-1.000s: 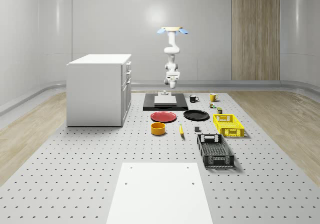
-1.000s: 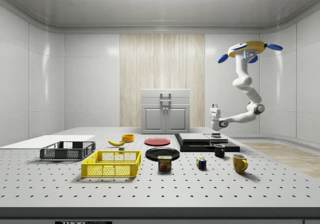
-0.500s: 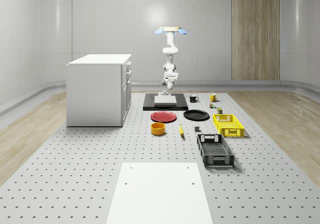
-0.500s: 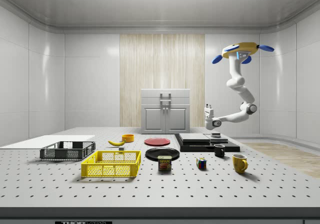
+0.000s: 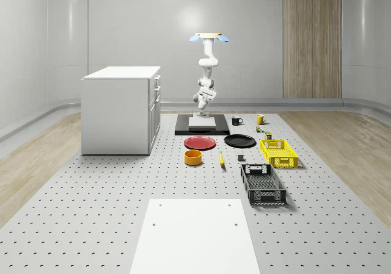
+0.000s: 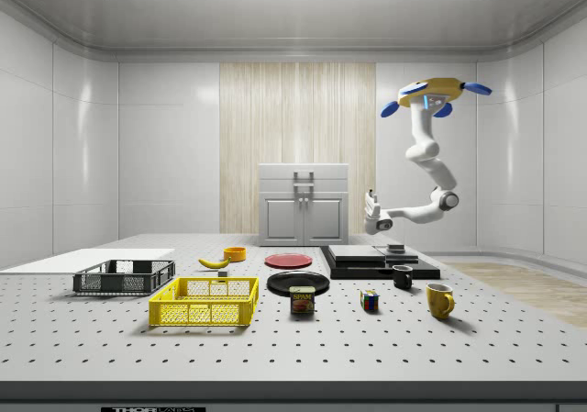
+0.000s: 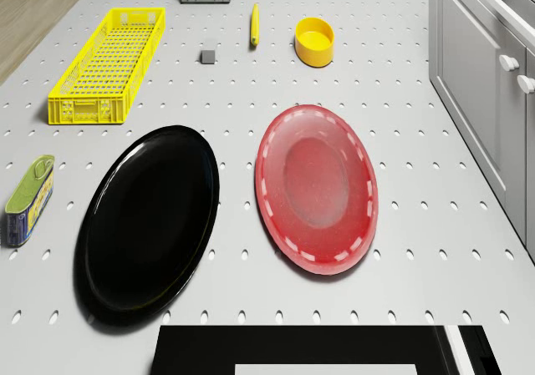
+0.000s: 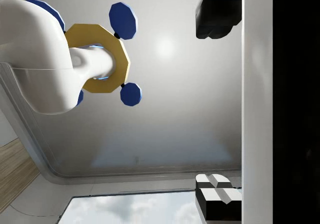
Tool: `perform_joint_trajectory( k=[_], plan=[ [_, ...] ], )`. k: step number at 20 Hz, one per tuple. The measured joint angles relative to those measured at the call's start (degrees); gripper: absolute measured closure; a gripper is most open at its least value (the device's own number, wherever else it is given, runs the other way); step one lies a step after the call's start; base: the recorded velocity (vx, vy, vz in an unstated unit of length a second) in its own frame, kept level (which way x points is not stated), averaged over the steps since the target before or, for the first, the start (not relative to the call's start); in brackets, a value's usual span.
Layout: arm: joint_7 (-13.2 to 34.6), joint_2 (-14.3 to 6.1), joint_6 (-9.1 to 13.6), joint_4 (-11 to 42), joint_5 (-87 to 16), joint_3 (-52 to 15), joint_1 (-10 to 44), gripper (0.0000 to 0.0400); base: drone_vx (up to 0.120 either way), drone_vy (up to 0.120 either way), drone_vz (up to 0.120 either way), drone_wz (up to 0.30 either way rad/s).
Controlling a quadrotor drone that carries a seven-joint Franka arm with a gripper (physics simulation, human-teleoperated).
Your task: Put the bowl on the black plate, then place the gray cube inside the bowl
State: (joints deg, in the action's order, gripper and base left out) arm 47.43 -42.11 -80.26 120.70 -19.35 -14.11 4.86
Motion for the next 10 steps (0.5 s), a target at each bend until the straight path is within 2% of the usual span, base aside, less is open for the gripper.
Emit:
perform_joint_trajectory(
  k=[3,5,8,10],
  plan=[
    [1.93,-0.92,-0.59,3.86,-11.7,-7.95,2.71,0.0,0.12,0.0,0.0,0.0],
    [4.02,-1.96,-1.11,8.47,-22.14,-14.68,5.26,0.0,0.12,0.0,0.0,0.0],
    [8.99,-4.2,-1.55,18.62,-40.92,-25.72,10.52,0.0,0.12,0.0,0.0,0.0],
    [13.59,-5.89,-0.92,26.2,-53.98,-32.62,15.24,0.0,0.12,0.0,0.0,0.0]
  ],
)
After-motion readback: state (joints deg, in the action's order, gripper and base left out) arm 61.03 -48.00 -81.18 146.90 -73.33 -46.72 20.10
